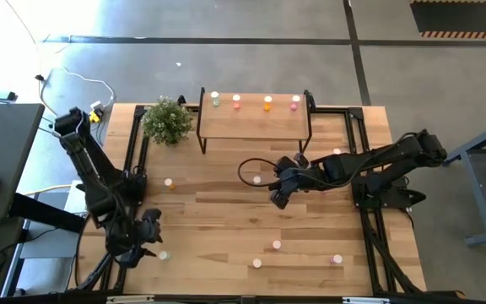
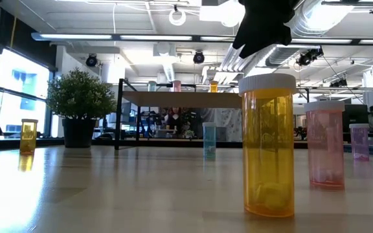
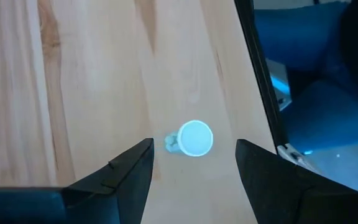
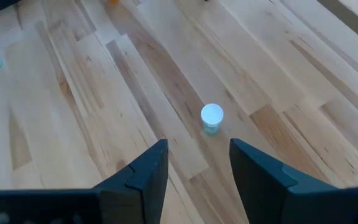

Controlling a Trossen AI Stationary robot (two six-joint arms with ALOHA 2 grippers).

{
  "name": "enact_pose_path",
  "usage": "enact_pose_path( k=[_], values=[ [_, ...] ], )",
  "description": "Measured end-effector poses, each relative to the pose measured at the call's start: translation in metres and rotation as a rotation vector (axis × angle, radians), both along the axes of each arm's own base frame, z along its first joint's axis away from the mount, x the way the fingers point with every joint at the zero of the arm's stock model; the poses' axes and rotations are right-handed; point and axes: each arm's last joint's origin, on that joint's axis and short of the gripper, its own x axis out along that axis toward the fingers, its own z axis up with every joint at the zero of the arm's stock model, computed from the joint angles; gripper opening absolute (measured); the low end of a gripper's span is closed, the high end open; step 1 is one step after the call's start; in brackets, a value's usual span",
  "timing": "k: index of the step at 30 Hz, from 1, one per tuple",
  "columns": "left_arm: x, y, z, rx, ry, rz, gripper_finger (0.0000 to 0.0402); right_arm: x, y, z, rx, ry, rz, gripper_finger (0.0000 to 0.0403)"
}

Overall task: Pick and place medicine bottles onto shelf by color
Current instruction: Put the bottom blue pill bottle on the shelf aligned with the other blue pill bottle

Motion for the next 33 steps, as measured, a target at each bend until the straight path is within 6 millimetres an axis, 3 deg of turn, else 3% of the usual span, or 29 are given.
enact_pose_path(
  k=[33],
  values=[
    [0.017,-0.031,-0.047,0.115,0.039,0.017,0.0216,0.003,0.000,0.002,0.002,-0.031,0.005,0.0163]
  ],
)
